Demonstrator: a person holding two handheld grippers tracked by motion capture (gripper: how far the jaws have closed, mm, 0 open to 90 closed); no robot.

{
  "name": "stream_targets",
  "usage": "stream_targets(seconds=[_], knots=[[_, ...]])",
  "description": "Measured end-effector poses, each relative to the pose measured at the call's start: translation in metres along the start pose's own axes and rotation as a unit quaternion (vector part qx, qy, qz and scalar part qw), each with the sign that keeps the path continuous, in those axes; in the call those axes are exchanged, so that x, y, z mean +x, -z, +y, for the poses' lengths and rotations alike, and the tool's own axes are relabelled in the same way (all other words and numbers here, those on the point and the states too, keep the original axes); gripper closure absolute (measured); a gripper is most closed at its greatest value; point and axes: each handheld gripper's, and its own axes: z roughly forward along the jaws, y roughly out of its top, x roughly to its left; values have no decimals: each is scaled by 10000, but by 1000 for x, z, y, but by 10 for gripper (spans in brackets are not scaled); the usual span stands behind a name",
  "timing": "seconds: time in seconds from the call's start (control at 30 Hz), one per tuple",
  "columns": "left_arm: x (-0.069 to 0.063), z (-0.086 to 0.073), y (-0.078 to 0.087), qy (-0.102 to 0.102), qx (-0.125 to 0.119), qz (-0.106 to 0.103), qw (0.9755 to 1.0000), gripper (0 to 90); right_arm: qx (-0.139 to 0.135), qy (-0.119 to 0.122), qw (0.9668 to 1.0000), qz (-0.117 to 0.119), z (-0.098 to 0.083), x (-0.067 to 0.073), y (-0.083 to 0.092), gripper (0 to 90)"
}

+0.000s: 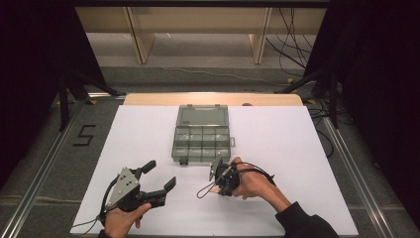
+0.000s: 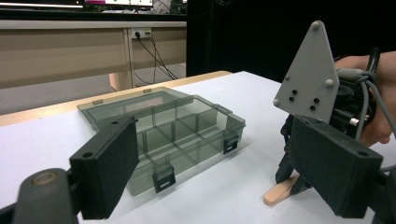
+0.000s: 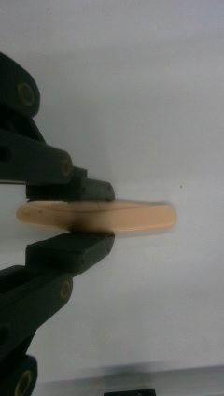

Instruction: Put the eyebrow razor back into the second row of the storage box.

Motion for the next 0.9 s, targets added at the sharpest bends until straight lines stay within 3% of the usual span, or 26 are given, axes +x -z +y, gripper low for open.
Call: stream_targets(seconds=[0.1, 0.13, 0.27, 0.3, 0.33, 0.43, 0.9], knots=[[0, 0, 0, 1, 2, 1, 10000, 158, -28, -107, 9999, 57, 0, 2, 0, 743], [1, 0, -1, -27, -79, -55, 9999, 158, -24, -134, 9999, 29, 0, 3, 0, 743], [0, 0, 0, -1, 2, 3, 10000, 158, -73, -119, 9999, -76, 0, 2, 3, 743], [1, 0, -2, -46, -96, -71, 9999, 158, -146, -227, 9996, -16, 0, 2, 5, 743], [0, 0, 0, -9, 3, 5, 10000, 158, -166, -230, 9996, -27, 0, 2, 6, 743], [0, 0, 0, -6, -35, -16, 10000, 158, -272, -291, 9992, -98, -1, 0, 11, 743], [0, 0, 0, 1, 5, 13, 10000, 158, -607, -345, 9970, -321, 2, -7, 30, 743]])
